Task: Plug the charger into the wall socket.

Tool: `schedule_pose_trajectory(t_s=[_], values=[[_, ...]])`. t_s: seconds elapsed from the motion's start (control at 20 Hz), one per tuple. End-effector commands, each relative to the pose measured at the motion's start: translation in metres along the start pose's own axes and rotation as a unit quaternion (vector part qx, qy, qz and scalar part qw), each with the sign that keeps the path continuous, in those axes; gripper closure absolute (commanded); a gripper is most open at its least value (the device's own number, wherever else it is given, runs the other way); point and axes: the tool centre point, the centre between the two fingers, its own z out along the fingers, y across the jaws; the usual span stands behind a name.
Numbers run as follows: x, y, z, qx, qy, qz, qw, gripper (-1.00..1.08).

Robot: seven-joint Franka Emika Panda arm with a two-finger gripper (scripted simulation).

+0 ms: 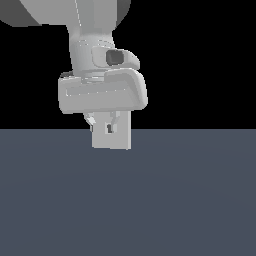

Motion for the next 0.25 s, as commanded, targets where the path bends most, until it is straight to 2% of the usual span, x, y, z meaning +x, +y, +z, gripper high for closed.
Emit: schedule_pose_trajectory(t_s=[0.0, 0.2], values=[[0.0048, -0.0003, 0.001, 0.0, 0.0, 0.0, 1.0, 1.08], [0.006, -0.0006, 0.0012, 0.0, 0.0, 0.0, 1.0, 1.08]])
